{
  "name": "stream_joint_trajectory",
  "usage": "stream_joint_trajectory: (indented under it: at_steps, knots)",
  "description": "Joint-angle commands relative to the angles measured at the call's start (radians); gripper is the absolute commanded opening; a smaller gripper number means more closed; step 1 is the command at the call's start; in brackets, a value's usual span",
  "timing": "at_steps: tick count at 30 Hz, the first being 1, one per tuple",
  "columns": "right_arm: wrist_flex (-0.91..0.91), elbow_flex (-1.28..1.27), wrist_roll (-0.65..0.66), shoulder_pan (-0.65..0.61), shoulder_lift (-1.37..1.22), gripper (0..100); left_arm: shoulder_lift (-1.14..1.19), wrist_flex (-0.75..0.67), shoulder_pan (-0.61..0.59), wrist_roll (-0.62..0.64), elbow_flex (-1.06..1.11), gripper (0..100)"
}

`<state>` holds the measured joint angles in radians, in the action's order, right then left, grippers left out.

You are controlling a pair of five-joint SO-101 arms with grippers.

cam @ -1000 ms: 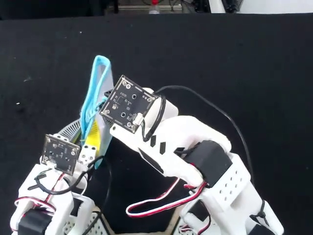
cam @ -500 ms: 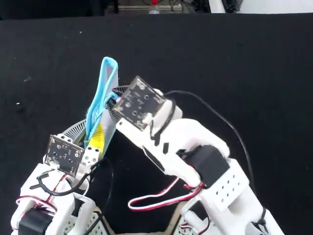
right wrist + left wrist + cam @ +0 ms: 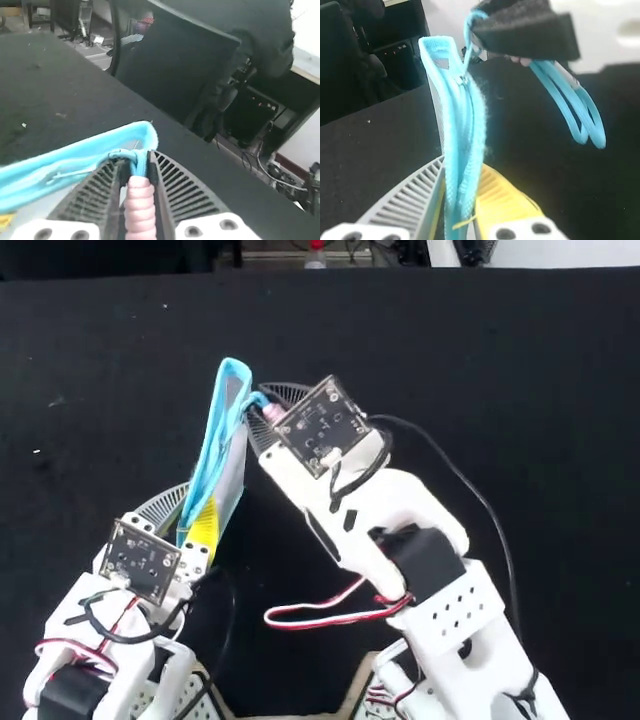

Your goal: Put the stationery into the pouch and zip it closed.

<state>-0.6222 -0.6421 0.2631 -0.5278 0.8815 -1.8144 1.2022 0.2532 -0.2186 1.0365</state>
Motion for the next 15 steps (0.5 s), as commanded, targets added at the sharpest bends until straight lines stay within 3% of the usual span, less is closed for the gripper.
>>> stream_joint_trajectory:
  at_steps: [1, 15]
  knots:
    - [0.089, 0.013, -0.018, 0.094, 0.033, 1.1, 0.008, 0.069, 0.005, -0.031, -0.027, 3]
    - [0.193, 0.062, -0.020, 0.245, -0.176, 1.1, 0.008, 0.080, 0.007, -0.035, -0.028, 3]
